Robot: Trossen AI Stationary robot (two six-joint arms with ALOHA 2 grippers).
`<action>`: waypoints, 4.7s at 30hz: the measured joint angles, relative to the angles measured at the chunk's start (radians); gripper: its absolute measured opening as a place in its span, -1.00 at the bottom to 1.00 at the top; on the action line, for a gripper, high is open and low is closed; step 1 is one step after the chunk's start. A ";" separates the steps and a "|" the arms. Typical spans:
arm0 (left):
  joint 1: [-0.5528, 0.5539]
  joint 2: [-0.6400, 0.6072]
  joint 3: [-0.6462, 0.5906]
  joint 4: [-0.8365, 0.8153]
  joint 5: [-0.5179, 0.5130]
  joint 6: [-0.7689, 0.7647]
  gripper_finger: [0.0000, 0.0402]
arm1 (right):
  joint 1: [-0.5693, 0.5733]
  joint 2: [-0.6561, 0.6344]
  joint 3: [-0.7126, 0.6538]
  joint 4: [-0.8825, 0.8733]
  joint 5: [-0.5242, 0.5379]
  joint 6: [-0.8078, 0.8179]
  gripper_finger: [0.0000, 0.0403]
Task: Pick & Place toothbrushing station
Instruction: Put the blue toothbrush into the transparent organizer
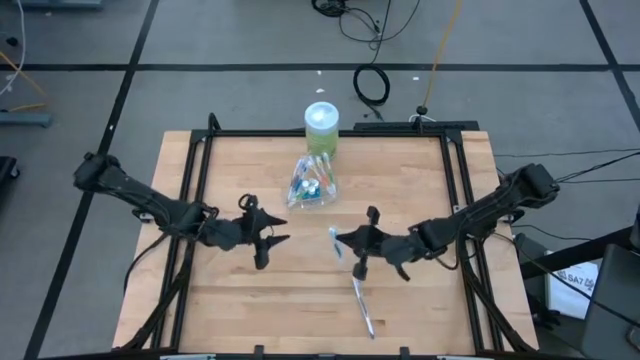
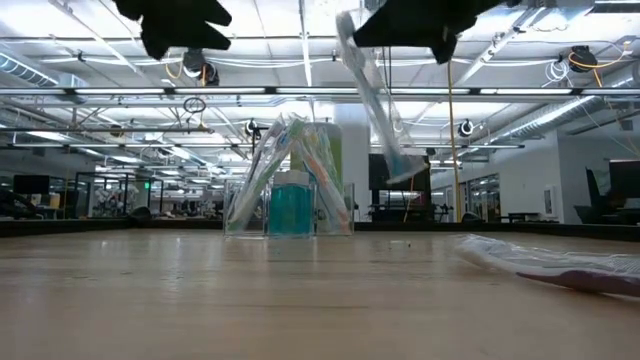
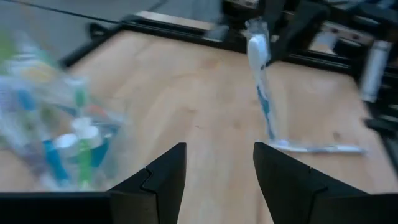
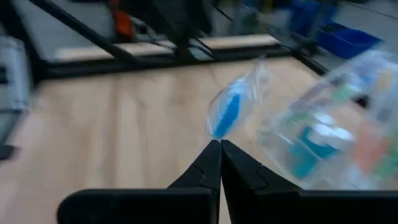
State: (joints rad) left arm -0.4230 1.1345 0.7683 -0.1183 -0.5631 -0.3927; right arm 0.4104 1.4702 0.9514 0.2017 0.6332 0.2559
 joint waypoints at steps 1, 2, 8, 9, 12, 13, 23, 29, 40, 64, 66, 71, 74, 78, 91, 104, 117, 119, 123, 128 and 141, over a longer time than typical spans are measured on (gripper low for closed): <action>0.015 -0.006 -0.020 0.033 0.054 0.023 -0.05 | -0.007 -0.008 -0.031 0.070 -0.027 -0.019 -1.00; 0.030 -0.007 -0.036 0.071 0.109 0.048 -0.05 | -0.014 -0.018 -0.065 0.145 -0.048 -0.036 -1.00; 0.087 0.009 -0.112 0.365 0.257 0.167 -0.05 | -0.079 -0.045 -0.231 0.533 -0.258 -0.124 -1.00; 0.093 0.023 -0.121 0.397 0.257 0.174 -0.05 | -0.092 -0.045 -0.247 0.568 -0.312 -0.129 -1.00; 0.099 0.074 -0.126 0.461 0.259 0.151 -0.05 | -0.119 -0.046 -0.271 0.618 -0.402 -0.119 -1.00; 0.099 0.089 -0.127 0.498 0.258 0.138 -0.05 | -0.124 -0.046 -0.273 0.617 -0.400 -0.106 -1.00; 0.118 0.266 -0.123 0.790 0.259 0.115 -0.05 | -0.128 -0.045 -0.277 0.632 -0.400 -0.092 -1.00; 0.161 0.335 -0.117 0.863 0.355 0.091 -0.05 | -0.128 -0.045 -0.277 0.645 -0.400 -0.087 -1.00; 0.171 0.434 -0.016 0.842 0.433 0.100 -0.05 | -0.128 -0.045 -0.277 0.639 -0.401 -0.085 -1.00; 0.193 0.432 -0.011 0.818 0.435 0.123 -0.05 | -0.157 0.057 -0.273 0.794 -0.400 -0.037 -1.00; 0.193 0.432 -0.011 0.818 0.435 0.123 -0.05 | -0.165 0.067 -0.263 0.799 -0.399 -0.023 -1.00; 0.193 0.432 -0.011 0.817 0.435 0.126 -0.05 | -0.167 0.067 -0.240 0.795 -0.400 -0.021 -1.00; 0.193 0.432 -0.011 0.817 0.435 0.129 -0.05 | -0.160 0.067 -0.237 0.791 -0.400 -0.022 -1.00; 0.193 0.432 -0.011 0.817 0.435 0.129 -0.05 | -0.160 0.067 -0.236 0.790 -0.400 -0.014 -1.00; 0.193 0.432 -0.012 0.817 0.423 0.082 -0.05 | -0.160 0.067 -0.236 0.788 -0.400 -0.014 -1.00; 0.205 0.432 -0.012 0.781 0.423 0.129 -0.13 | -0.160 0.067 -0.236 0.782 -0.400 -0.013 -1.00; 0.213 0.432 -0.012 0.771 0.423 0.129 -0.76 | -0.160 0.067 -0.236 0.720 -0.399 -0.004 -0.92; 0.213 0.432 -0.012 0.765 0.423 0.129 -0.83 | -0.160 0.067 -0.236 0.701 -0.399 -0.005 -0.85; 0.213 0.432 -0.012 0.734 0.423 0.147 -0.94 | -0.160 0.067 -0.236 0.672 -0.394 -0.005 -0.66; 0.213 0.429 -0.012 0.709 0.418 0.147 -0.88 | -0.160 0.056 -0.236 0.666 -0.394 -0.003 -0.42; 0.223 0.182 -0.012 0.328 -0.047 0.189 -0.92 | -0.140 -0.045 -0.237 0.474 -0.399 -0.006 -0.31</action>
State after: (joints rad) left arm -0.1996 1.3164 0.7563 0.2097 -0.6103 -0.2034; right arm 0.2703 1.4249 0.7147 0.6753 0.2346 0.2501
